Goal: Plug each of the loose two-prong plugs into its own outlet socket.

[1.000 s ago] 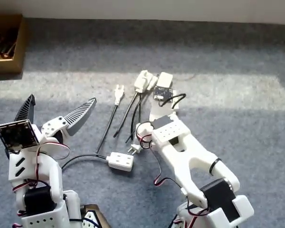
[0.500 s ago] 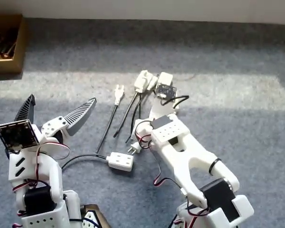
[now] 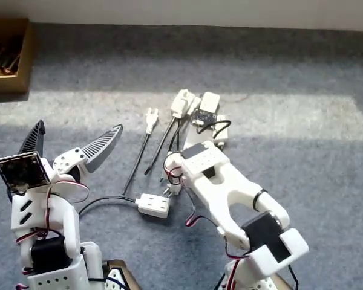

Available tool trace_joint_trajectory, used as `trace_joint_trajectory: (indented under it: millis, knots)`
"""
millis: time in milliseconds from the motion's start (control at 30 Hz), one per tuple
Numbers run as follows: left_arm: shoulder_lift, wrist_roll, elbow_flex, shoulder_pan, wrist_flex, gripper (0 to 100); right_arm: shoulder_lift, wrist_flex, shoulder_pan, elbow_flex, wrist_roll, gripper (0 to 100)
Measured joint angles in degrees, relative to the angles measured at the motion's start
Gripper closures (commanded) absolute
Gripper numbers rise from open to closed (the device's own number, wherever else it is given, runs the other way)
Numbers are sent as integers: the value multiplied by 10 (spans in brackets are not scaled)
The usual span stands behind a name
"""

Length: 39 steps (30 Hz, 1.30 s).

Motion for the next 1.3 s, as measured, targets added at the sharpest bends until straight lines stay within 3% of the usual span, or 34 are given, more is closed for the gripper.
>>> trace_joint_trajectory:
  millis: [133, 567, 733, 900, 1067, 1300]
  knots:
    - [0, 0, 0, 0, 0, 447, 20, 72, 1, -55, -25, 974]
    - [0, 0, 0, 0, 0, 447, 26, 124, -21, -67, 54, 993]
    - [0, -18, 0, 0, 0, 447, 8, 199, -38, -89, 162, 993]
    - [0, -23, 0, 0, 0, 447, -83, 209, 25, -144, 324, 993]
    - [-3, -26, 0, 0, 0, 447, -175, 211, 49, -196, 361, 993]
    - [-3, -26, 0, -20, 4, 447, -244, 195, -11, -231, 389, 993]
